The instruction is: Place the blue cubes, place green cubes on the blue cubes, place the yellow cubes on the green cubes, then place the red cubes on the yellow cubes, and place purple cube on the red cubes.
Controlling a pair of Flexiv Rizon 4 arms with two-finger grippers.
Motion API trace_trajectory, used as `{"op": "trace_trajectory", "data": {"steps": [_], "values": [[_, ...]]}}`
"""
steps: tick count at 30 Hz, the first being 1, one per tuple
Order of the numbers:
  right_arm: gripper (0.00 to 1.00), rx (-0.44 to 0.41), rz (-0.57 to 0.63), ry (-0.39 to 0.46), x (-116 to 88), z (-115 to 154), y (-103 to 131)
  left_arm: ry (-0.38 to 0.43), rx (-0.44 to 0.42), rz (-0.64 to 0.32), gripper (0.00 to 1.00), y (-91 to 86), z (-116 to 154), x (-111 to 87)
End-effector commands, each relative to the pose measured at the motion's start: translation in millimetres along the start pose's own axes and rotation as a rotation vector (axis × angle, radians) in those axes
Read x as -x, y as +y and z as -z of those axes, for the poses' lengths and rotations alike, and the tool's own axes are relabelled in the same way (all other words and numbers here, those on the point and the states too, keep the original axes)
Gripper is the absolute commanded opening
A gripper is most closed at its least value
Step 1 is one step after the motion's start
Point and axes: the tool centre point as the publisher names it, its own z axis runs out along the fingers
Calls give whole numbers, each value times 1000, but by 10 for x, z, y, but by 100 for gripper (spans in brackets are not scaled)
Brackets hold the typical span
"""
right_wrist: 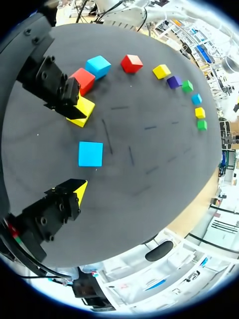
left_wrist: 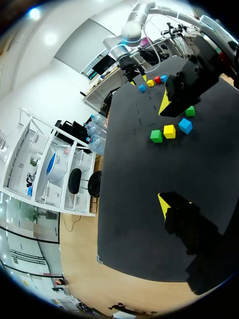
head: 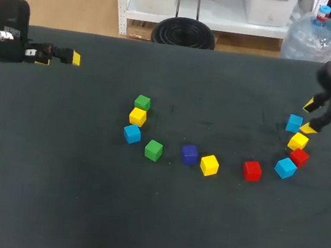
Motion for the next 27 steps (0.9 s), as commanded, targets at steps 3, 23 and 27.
{"op": "trace_trajectory", "data": {"steps": [3, 23, 27], "values": [[76, 15, 1, -1, 12, -110, -72, 8, 10, 2, 100, -21, 2, 15], [69, 40, 7, 1, -6, -269, -169, 8, 10, 2, 100, -21, 2, 15], [67, 41, 6, 1, -5, -284, -174, 8, 10, 2, 100, -21, 2, 15]]}}
